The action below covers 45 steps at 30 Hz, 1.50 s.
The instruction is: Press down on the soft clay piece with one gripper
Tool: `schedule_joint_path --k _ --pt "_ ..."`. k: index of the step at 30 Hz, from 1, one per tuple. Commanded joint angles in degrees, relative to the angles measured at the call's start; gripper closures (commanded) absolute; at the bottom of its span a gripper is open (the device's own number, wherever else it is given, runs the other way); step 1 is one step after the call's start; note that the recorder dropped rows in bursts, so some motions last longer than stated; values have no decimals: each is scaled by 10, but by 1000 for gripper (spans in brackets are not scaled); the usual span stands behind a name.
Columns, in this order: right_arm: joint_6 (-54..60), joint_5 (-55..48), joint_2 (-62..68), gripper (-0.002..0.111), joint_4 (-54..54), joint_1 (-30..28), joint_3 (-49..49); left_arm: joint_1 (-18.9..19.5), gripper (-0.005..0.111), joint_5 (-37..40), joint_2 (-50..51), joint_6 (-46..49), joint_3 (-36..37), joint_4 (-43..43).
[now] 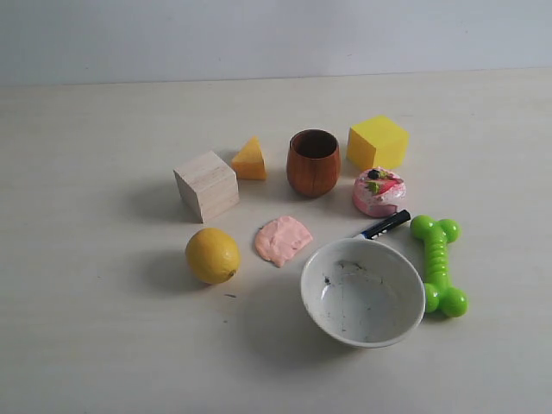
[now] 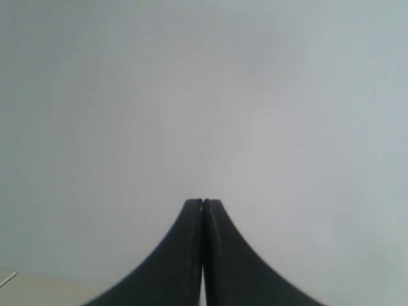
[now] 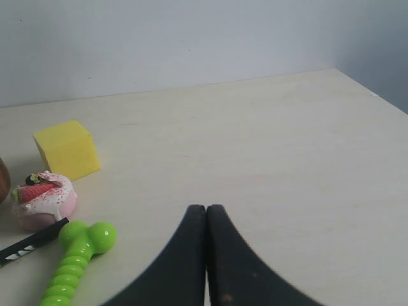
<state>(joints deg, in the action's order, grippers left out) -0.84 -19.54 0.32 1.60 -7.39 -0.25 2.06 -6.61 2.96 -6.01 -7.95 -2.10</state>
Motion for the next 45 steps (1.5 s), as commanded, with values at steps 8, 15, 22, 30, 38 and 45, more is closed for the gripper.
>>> schedule_joint_path --k 8,15,22,30,38,45 --pt "2 4 -3 108 0 1 3 -92 107 234 318 84 -377 -5" --pt "2 4 -3 108 0 1 3 -218 107 426 540 238 -526 -22" --pt "2 4 -3 108 0 1 3 -255 107 390 644 241 -540 -31" --pt "2 4 -3 108 0 1 3 -255 107 339 709 240 -540 -120" --pt "2 4 -3 108 1 1 3 -257 107 398 800 259 -574 -168" --pt "2 4 -3 108 1 1 3 -328 107 487 899 294 -679 -146"
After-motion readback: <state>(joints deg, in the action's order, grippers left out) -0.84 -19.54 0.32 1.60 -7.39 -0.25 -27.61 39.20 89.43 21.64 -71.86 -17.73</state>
